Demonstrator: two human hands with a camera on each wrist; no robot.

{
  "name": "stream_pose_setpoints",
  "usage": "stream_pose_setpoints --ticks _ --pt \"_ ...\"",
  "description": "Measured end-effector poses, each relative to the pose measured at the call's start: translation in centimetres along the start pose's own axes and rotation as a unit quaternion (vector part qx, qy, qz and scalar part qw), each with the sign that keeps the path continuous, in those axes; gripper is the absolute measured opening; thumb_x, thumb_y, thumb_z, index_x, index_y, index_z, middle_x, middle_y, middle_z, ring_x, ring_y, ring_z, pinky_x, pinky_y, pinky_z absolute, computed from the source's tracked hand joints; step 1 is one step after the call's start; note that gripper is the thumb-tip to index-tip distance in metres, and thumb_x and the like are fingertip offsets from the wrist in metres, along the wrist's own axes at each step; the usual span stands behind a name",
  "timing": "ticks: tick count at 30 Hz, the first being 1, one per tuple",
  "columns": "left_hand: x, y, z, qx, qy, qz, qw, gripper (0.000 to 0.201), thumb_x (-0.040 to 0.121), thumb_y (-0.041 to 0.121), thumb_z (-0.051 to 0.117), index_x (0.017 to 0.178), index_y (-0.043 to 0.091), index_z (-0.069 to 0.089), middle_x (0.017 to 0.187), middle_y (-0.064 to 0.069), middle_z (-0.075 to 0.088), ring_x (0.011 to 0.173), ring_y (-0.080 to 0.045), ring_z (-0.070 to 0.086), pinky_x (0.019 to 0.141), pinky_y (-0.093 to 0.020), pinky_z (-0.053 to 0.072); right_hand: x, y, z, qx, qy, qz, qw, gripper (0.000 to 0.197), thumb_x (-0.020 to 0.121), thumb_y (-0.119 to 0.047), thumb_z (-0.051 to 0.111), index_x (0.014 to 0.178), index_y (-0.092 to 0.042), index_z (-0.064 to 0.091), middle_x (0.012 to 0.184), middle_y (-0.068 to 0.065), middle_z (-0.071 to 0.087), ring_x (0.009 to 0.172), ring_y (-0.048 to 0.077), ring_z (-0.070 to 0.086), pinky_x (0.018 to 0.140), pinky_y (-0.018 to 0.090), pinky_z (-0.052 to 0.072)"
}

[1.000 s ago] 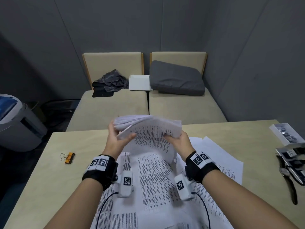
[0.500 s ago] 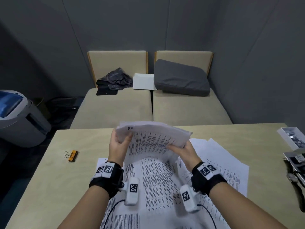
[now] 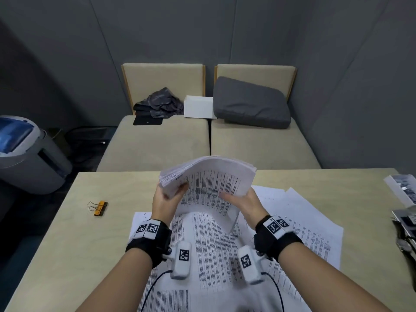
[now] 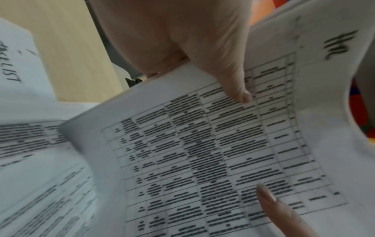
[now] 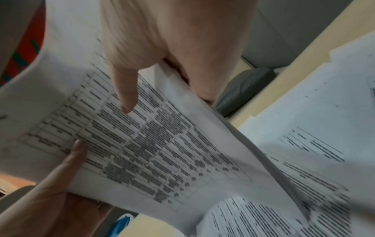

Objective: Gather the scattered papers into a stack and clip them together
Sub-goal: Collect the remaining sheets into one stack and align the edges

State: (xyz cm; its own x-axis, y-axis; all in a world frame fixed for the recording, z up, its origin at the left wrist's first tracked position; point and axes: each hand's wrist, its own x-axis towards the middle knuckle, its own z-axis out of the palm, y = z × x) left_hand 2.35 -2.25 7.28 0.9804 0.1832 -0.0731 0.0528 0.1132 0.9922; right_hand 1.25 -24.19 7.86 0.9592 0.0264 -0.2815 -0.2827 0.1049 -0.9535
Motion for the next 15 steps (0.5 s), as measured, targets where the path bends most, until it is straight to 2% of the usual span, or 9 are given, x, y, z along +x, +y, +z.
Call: stream_pose_setpoints --ticks 2,4,6,8,10,12,13,14,15 --pt "-0.3 -0.1 0.3 0.031 -0.007 -0.004 0.999 0.044 0.077 0.019 0.075 0.117 0.006 0.06 0.107 -0.006 0.07 0.104 -0.024 0.065 0.089 -0.037 0.054 -0.2 0.6 0.5 -0.012 0.008 0.009 1.0 0.04 0.075 -0.009 0.077 0.113 -0.01 0.064 0.108 0.008 0.072 0.104 0.025 0.067 0.098 0.047 0.049" --pt "-0.5 0.8 0.9 0.032 0.018 -0.006 0.999 0.023 0.08 0.015 0.072 0.102 0.012 0.063 0.098 -0.006 0.069 0.098 -0.028 0.066 0.081 -0.033 0.055 -0.3 0.1 0.8 -0.005 0.047 -0.001 0.999 0.027 0.08 -0.007 0.072 0.106 -0.012 0.066 0.104 0.007 0.073 0.101 0.024 0.068 0.095 0.044 0.051" --pt "-0.6 1.6 1.4 0.014 0.03 0.005 0.999 0.022 0.08 0.009 0.071 0.096 0.019 0.06 0.095 -0.002 0.068 0.09 -0.017 0.065 0.072 -0.021 0.055 -0.2 -0.6 0.3 0.022 0.081 -0.015 0.996 0.026 0.08 -0.005 0.072 0.105 -0.01 0.066 0.104 0.009 0.072 0.099 0.023 0.068 0.09 0.039 0.053" --pt "-0.4 1.1 1.0 0.002 0.024 -0.011 1.0 0.029 0.079 0.006 0.072 0.104 0.012 0.06 0.096 -0.001 0.067 0.087 -0.012 0.063 0.072 -0.019 0.056 -0.2 -0.5 -0.3 0.013 0.071 -0.019 0.997 0.031 0.079 -0.004 0.073 0.109 -0.005 0.064 0.107 0.013 0.071 0.1 0.025 0.067 0.086 0.038 0.055" --pt "-0.6 -0.4 0.2 0.057 -0.003 -0.041 0.998 0.033 0.079 0.014 0.073 0.11 0.01 0.062 0.101 -0.004 0.069 0.091 -0.014 0.064 0.082 -0.031 0.057 -0.2 0.7 -0.4 -0.047 0.041 0.015 0.998 0.032 0.079 -0.006 0.073 0.11 -0.006 0.063 0.11 0.013 0.068 0.106 0.026 0.064 0.091 0.043 0.054" --pt "-1.3 -1.6 -0.2 0.16 -0.056 -0.042 0.985 0.018 0.083 0.021 0.07 0.098 0.029 0.067 0.104 -0.011 0.068 0.088 -0.016 0.065 0.089 -0.048 0.054 -0.4 1.8 -0.2 -0.078 0.043 0.046 0.995 0.022 0.083 -0.007 0.07 0.105 -0.009 0.066 0.109 0.012 0.069 0.106 0.027 0.064 0.094 0.047 0.052" --pt "-1.4 -2.0 -0.3 0.199 -0.068 -0.026 0.977 0.018 0.085 0.021 0.067 0.095 0.036 0.067 0.105 -0.013 0.067 0.083 -0.012 0.065 0.089 -0.049 0.053 -0.4 1.9 -0.1 -0.074 0.049 0.04 0.995 0.019 0.085 -0.008 0.068 0.103 -0.013 0.067 0.108 0.009 0.07 0.104 0.024 0.065 0.094 0.046 0.053" --pt "-1.3 -2.0 -0.2 0.216 -0.066 -0.021 0.974 0.018 0.088 0.017 0.065 0.095 0.034 0.067 0.103 -0.012 0.067 0.078 -0.008 0.064 0.088 -0.046 0.053 -0.4 1.5 0.0 -0.062 0.051 0.026 0.996 0.018 0.086 -0.01 0.067 0.103 -0.017 0.067 0.107 0.005 0.071 0.102 0.02 0.067 0.092 0.041 0.054" --pt "-1.2 -1.7 -0.1 0.216 -0.062 -0.019 0.974 0.014 0.09 0.014 0.062 0.094 0.027 0.066 0.097 -0.009 0.066 0.075 -0.009 0.062 0.084 -0.042 0.053 -0.4 0.8 -0.1 -0.045 0.055 0.013 0.997 0.018 0.087 -0.013 0.066 0.104 -0.02 0.067 0.105 0.001 0.072 0.098 0.016 0.068 0.088 0.035 0.055"
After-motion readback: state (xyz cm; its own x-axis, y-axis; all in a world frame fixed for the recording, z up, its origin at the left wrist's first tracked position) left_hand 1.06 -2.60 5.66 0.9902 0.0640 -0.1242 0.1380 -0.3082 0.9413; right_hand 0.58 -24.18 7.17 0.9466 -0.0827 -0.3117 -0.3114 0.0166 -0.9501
